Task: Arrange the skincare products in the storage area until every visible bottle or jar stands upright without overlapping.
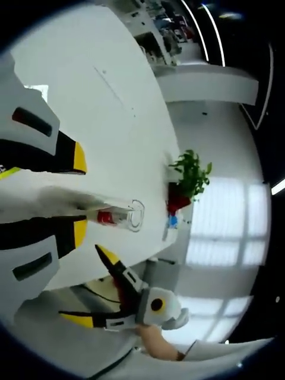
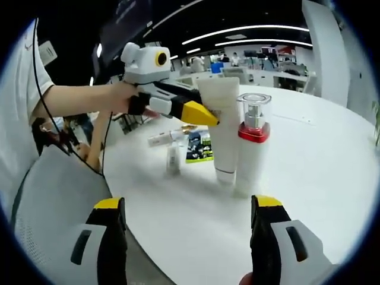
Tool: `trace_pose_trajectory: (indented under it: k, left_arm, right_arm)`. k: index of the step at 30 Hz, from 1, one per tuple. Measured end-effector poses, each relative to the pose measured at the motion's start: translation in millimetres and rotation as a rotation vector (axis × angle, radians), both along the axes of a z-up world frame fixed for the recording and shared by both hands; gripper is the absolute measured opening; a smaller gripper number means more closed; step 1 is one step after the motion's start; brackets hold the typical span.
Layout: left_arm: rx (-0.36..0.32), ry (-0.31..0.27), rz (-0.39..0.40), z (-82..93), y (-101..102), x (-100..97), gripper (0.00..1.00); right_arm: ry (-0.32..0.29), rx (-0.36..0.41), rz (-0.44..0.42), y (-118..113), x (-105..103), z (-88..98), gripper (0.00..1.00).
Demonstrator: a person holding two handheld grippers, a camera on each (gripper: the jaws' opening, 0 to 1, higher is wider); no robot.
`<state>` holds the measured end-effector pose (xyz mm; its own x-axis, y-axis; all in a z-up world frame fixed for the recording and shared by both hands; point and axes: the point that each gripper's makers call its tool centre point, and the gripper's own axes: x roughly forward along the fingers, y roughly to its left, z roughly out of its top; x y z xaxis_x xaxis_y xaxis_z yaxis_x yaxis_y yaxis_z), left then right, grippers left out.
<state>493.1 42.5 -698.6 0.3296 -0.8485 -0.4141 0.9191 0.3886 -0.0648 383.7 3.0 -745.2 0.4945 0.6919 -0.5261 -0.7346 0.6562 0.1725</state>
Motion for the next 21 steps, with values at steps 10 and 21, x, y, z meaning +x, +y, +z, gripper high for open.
trace_pose_trajectory:
  k: [10,21]
  left_arm:
    - [-0.017,0.053,0.115,-1.1,30,-14.1,0.37]
    - [-0.039,0.130,0.246,-8.7,67,-37.5,0.44]
  right_arm:
    - [-0.002,-0.008,0.026,4,-3,-0.5,0.86]
    - [-0.004,-0.008,0.045,7,-4,-1.6,0.86]
